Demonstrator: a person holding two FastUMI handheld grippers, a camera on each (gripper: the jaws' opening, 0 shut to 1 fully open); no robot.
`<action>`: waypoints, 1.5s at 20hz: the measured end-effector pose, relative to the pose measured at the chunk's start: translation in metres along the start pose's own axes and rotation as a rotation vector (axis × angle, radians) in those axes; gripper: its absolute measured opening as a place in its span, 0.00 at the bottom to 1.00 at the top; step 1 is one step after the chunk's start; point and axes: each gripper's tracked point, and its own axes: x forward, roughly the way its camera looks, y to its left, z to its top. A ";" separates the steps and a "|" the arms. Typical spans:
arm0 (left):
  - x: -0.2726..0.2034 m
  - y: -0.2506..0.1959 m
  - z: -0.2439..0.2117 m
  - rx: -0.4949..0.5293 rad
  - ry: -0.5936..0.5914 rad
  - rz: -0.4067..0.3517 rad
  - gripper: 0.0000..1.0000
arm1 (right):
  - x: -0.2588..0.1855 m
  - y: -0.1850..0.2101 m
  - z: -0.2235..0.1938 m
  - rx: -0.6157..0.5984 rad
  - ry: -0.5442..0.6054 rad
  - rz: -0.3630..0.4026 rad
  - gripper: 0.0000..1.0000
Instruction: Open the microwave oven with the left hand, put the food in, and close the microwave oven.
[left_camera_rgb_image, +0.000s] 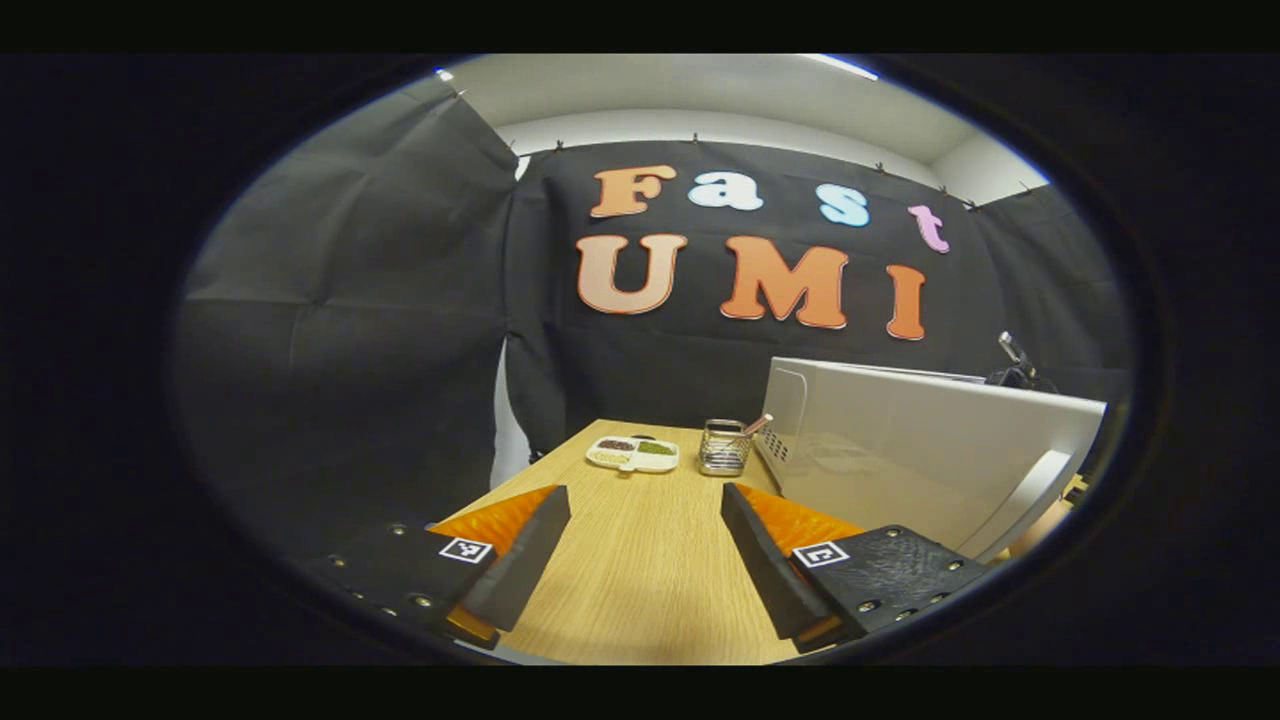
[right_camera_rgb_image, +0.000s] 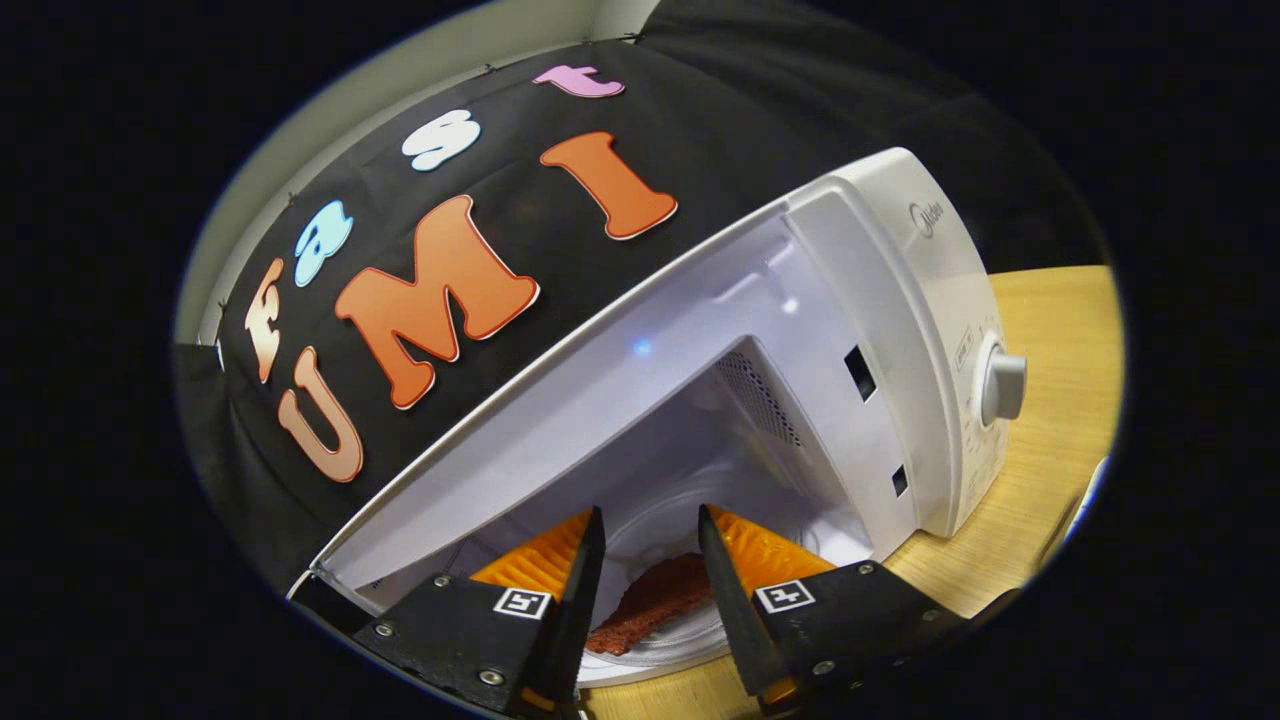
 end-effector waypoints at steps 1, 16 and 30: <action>0.000 -0.003 0.001 -0.001 0.000 -0.004 0.94 | -0.003 -0.001 0.002 -0.016 0.003 0.003 0.64; -0.020 -0.026 0.023 -0.037 -0.060 -0.018 0.94 | -0.116 -0.029 0.085 -0.426 0.020 0.139 0.95; -0.019 -0.061 -0.003 -0.005 0.030 -0.060 0.92 | -0.178 -0.109 0.203 -0.563 -0.090 0.070 0.95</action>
